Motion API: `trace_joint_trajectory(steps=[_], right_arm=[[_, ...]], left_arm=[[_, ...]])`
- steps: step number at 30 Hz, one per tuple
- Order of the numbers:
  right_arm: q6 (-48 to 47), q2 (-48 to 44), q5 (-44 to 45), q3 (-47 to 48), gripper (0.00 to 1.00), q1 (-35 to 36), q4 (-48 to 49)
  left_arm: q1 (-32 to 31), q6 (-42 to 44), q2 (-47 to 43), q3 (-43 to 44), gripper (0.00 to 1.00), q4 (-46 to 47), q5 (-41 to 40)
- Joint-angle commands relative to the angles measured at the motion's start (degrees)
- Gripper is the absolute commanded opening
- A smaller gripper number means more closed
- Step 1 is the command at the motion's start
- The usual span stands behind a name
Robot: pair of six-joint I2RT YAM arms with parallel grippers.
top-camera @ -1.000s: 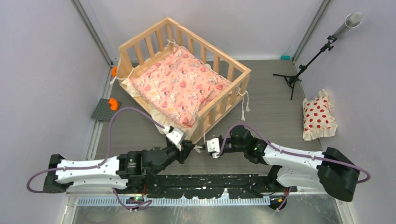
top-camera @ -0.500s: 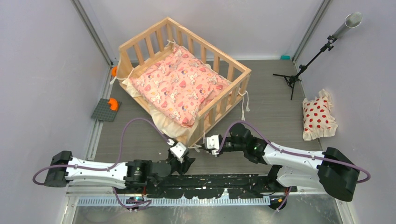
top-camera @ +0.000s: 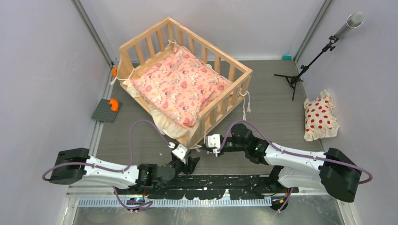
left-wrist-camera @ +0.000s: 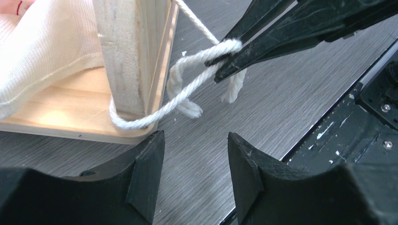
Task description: Set up the pet bed
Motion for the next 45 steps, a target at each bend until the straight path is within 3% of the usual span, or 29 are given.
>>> trace_joint_trajectory(steps=[1, 32, 45], right_arm=[[2.49, -0.90, -2.80, 1.63, 0.01, 0.55, 2.14], [3.45, -2.49, -9.37, 3.02, 0.01, 0.62, -2.69], [3.34, -2.99, -11.01, 3.57, 0.01, 0.57, -5.27]], left_arm=[[-0.26, -0.06, 3.00, -0.60, 0.54, 12.64, -4.70], [-0.26, -3.07, 19.01, 2.76, 0.55, 23.08, -19.50], [-0.27, -0.63, 26.56, 4.38, 0.48, 30.82, -25.18]])
